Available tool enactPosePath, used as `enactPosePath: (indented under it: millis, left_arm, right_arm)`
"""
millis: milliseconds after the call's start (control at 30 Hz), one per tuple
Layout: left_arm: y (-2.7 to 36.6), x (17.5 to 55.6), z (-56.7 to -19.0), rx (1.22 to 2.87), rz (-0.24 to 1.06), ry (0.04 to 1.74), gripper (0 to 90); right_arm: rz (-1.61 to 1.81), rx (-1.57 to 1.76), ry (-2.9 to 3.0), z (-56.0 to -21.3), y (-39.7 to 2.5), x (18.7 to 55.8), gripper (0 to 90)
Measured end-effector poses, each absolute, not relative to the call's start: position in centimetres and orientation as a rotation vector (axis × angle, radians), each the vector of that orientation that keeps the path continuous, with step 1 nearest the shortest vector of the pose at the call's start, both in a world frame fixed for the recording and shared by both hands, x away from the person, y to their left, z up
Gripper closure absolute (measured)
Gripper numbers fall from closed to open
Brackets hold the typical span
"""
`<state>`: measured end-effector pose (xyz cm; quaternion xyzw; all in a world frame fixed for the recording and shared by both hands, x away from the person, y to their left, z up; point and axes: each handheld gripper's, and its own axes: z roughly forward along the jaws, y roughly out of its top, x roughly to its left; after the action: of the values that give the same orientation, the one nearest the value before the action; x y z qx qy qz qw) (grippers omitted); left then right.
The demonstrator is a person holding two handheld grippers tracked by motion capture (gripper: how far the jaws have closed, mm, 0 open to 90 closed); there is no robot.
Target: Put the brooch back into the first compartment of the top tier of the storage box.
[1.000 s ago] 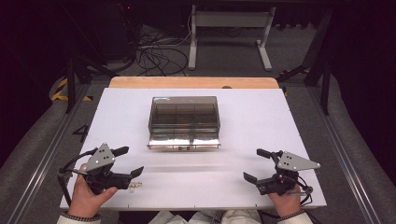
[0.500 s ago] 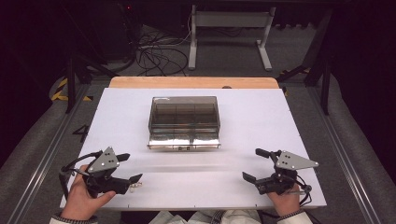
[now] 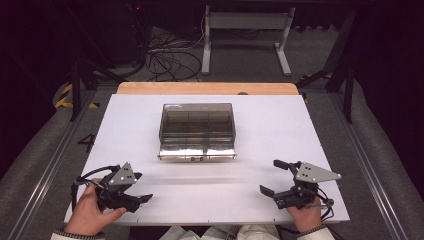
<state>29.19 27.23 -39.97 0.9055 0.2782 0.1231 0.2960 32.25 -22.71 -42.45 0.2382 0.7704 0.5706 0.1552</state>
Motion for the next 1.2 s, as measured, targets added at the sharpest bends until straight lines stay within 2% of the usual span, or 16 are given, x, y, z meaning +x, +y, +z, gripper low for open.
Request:
enactPosePath:
  millis: [800, 1200]
  left_arm:
    - [26.8, 29.3, -41.5, 2.576, 0.261, 0.766, 30.2]
    - [26.7, 29.1, -41.9, 2.621, 0.271, 0.751, 31.6]
  right_arm:
    - [1.637, 0.675, 2.214, -42.5, -22.7, 32.2, 3.4]
    - [1.64, 0.673, 2.215, -42.5, -22.7, 32.2, 3.5]
